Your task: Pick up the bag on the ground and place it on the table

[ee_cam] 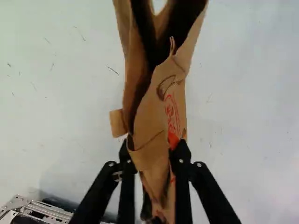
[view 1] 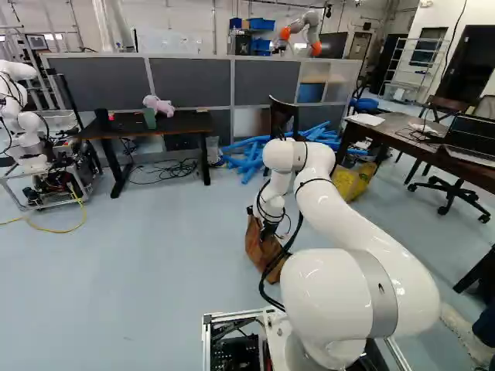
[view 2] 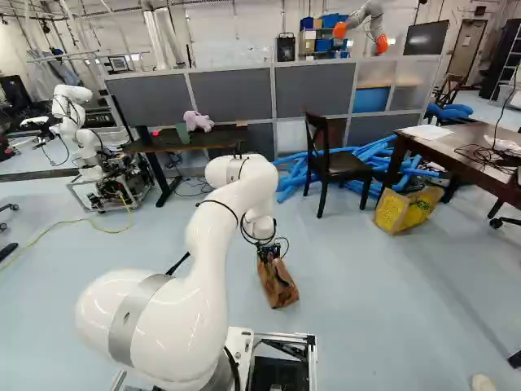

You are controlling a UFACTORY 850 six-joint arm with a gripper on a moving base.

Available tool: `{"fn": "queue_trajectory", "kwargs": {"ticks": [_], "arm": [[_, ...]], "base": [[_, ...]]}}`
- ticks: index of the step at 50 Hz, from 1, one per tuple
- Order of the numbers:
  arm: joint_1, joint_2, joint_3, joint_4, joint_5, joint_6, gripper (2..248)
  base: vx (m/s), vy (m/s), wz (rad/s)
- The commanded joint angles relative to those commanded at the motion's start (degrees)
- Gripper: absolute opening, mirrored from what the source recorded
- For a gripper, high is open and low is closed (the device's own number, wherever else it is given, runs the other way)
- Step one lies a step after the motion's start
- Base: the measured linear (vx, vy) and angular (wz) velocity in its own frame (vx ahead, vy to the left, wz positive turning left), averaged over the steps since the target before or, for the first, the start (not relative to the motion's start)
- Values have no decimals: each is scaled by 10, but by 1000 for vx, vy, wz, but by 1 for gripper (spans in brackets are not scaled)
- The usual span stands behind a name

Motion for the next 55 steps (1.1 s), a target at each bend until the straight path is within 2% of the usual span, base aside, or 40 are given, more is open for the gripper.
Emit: {"fn": "queue_trajectory", "kwargs": {"ticks": [4,5,10,11,28,55], "arm": [[0,0,0,0,0,0,89],[0,0,0,0,0,0,51],[0,0,0,0,0,0,51],[0,0,0,0,0,0,21],[0,12,11,0,0,0,21],[8,75,79,0,0,0,21]], "base": [[0,0,0],[0,0,0],[0,0,0],[0,0,0],[0,0,0],[0,0,0]]}}
